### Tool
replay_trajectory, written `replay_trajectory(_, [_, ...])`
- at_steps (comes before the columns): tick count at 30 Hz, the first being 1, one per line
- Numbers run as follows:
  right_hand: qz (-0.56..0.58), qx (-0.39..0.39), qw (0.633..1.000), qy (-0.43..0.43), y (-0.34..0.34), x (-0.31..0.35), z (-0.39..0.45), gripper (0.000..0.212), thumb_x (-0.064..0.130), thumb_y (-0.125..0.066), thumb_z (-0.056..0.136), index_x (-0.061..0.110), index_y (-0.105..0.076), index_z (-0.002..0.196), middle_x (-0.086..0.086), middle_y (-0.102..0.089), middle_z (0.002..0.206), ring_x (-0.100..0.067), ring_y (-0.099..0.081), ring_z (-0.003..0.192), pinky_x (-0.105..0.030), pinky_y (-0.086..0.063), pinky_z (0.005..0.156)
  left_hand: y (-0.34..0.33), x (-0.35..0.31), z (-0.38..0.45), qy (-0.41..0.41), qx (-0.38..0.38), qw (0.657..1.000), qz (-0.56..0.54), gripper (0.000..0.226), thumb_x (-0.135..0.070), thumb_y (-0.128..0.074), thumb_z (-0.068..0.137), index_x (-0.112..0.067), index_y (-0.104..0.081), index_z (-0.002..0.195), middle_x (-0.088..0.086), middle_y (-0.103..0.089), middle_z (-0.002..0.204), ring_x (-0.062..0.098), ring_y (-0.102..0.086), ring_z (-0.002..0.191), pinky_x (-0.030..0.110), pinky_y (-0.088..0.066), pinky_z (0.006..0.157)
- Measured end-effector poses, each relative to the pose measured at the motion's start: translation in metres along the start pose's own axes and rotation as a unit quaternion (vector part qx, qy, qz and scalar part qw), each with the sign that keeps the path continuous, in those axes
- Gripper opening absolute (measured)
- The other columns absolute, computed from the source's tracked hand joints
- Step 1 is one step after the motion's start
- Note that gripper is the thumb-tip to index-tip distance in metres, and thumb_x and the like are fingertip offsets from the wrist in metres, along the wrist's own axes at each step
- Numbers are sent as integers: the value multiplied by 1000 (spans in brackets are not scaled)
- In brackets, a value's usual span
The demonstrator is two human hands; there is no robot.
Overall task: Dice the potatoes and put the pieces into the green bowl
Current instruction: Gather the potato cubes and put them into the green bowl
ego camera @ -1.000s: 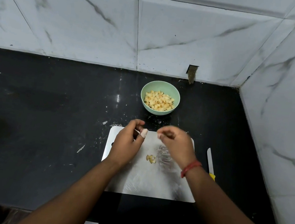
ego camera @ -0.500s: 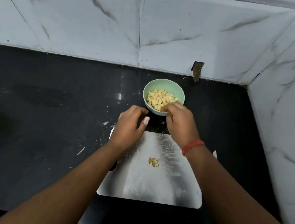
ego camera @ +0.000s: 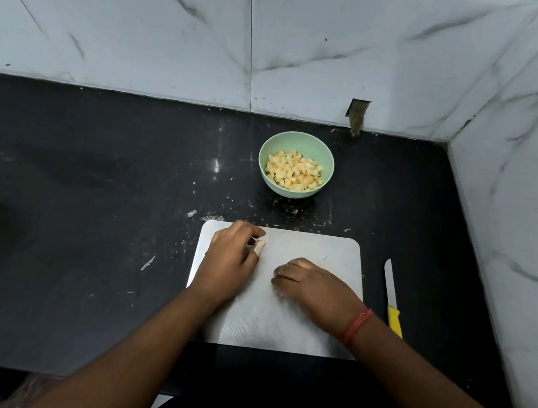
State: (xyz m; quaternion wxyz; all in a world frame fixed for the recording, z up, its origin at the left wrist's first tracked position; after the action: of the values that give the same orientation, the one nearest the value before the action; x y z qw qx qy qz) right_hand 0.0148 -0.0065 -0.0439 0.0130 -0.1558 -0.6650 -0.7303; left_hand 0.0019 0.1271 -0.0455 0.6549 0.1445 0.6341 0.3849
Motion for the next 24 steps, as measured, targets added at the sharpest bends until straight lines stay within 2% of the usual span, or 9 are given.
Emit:
replay_trajectory(4, [-34,-34,999,-23,0,3,-5,15,9,-61,87,17,-66,99,2,-62,106,-19,-55,100,-29,-51,81,-3,-2,-4,6,4,1000,2,15,-31,-53,102,-24,-61,112,-15,-56,110,13,-56,97,45,-51,86])
replay_trajectory(11, [-50,-38,997,-45,-5,4,-5,16,7,-56,88,16,-64,99,1,-60,105,-20,-54,97,-31,-52,79,-8,-8,-10,9,12,1000,13,15,-27,-57,101,-21,-63,114,-9,-60,111,16,-57,98,45,-50,89])
replay_trajectory(14, [25,-67,993,-89,8,-6,-6,15,10,-61,85,17,-68,96,3,-64,99,-18,-57,93,-29,-51,76,-4,-14,-8,-1,1,1000,13,16,-25,-58,101,-19,-64,114,-9,-61,111,15,-58,96,43,-48,91])
replay_trajectory(16, [148,-102,968,-175,19,-20,-8,11,13,-63,88,17,-73,90,6,-68,93,-11,-60,88,-25,-49,79,-3,-15,-7,-1,-6,1000,14,15,-26,-58,102,-20,-64,114,-10,-60,112,13,-58,96,41,-46,92])
replay_trajectory(17, [235,-120,936,-234,20,-31,-12,10,12,-65,88,18,-74,87,8,-69,89,-5,-61,85,-22,-48,78,-2,-13,-6,3,-6,1000,11,15,-27,-57,102,-21,-63,115,-11,-59,113,13,-58,98,40,-47,92])
replay_trajectory(18, [330,-136,885,-299,17,-42,-18,10,11,-67,88,18,-75,84,7,-71,85,-4,-63,81,-20,-49,76,-1,-12,-4,6,-7,1000,6,16,-29,-56,102,-23,-62,116,-12,-58,114,14,-58,101,41,-47,91])
replay_trajectory(20, [509,-178,748,-387,9,-55,-28,8,10,-70,87,15,-76,87,1,-74,86,-9,-68,81,-22,-53,75,3,-13,1,-1,-16,1000,-3,19,-33,-53,102,-25,-60,118,-13,-56,116,14,-57,104,42,-49,92])
replay_trajectory(22, [615,-225,637,-406,15,-62,-27,8,8,-70,87,8,-74,94,-8,-75,94,-20,-70,91,-27,-56,83,11,-18,12,-17,-34,999,-7,20,-31,-55,102,-22,-60,119,-11,-55,116,12,-57,104,43,-49,93])
replay_trajectory(24, [677,-269,560,-395,30,-74,-14,11,5,-67,88,4,-71,99,-14,-74,98,-24,-70,97,-29,-55,89,20,-25,27,-31,-54,998,-3,21,-29,-57,101,-19,-60,120,-9,-55,118,13,-57,106,45,-50,93])
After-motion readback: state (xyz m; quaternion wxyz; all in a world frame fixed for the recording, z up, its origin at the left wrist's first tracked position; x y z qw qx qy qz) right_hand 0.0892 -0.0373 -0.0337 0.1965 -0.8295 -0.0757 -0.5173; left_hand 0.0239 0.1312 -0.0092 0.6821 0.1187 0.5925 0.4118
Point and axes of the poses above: each hand's wrist, its own z-axis towards the middle knuckle, its own y-axis out of the back of the hand, x = y × z, the point moved 10 cm from there along z, towards the middle knuckle
